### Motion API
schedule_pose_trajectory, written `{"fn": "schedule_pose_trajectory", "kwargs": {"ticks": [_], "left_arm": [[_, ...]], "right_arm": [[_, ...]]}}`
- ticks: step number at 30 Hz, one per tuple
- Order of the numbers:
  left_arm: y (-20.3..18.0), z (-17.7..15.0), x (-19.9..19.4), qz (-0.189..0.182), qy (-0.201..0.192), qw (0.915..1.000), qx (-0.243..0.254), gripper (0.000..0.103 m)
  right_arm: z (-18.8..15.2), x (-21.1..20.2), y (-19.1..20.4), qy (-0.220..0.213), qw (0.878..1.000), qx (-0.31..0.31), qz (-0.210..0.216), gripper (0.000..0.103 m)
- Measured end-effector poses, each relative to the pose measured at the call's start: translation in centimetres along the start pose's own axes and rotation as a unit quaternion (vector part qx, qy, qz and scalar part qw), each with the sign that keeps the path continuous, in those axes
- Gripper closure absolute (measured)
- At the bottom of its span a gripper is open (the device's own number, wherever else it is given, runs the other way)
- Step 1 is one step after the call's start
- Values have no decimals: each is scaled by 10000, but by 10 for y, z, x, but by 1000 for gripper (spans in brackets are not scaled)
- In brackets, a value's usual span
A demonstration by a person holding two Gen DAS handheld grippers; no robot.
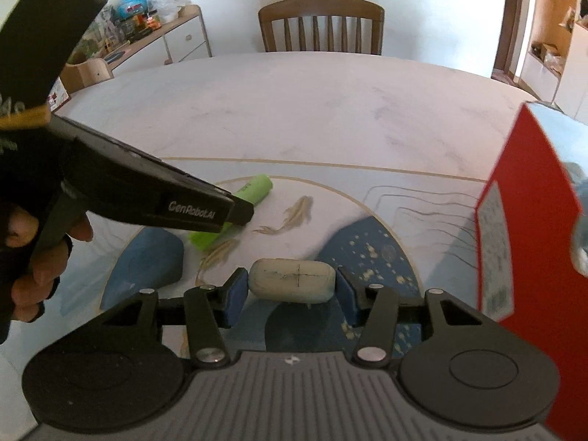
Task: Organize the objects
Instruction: 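Grasp the cream soap bar with the right tool while the left tool grasps the lime-green highlighter, then lift both held items and carry them over the shoebox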
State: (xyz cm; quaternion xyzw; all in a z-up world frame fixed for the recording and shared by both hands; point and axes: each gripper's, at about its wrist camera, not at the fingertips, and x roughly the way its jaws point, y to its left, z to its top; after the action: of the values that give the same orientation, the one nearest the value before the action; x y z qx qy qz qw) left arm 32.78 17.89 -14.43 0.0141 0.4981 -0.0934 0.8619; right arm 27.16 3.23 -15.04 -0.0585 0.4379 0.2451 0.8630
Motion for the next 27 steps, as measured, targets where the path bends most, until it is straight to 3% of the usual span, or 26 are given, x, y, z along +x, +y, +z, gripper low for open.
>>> {"fn": "schedule_pose_trajectory", "kwargs": {"ticks": [13, 27], "left_arm": [[-30, -9, -58, -139, -283, 9995, 20, 89], [-103, -9, -142, -437, -993, 9933, 392, 89]], "right_arm": [[3, -76, -14, -346, 9992, 210, -39, 52], [-10, -176, -46, -967, 9944, 262, -332, 52]]}}
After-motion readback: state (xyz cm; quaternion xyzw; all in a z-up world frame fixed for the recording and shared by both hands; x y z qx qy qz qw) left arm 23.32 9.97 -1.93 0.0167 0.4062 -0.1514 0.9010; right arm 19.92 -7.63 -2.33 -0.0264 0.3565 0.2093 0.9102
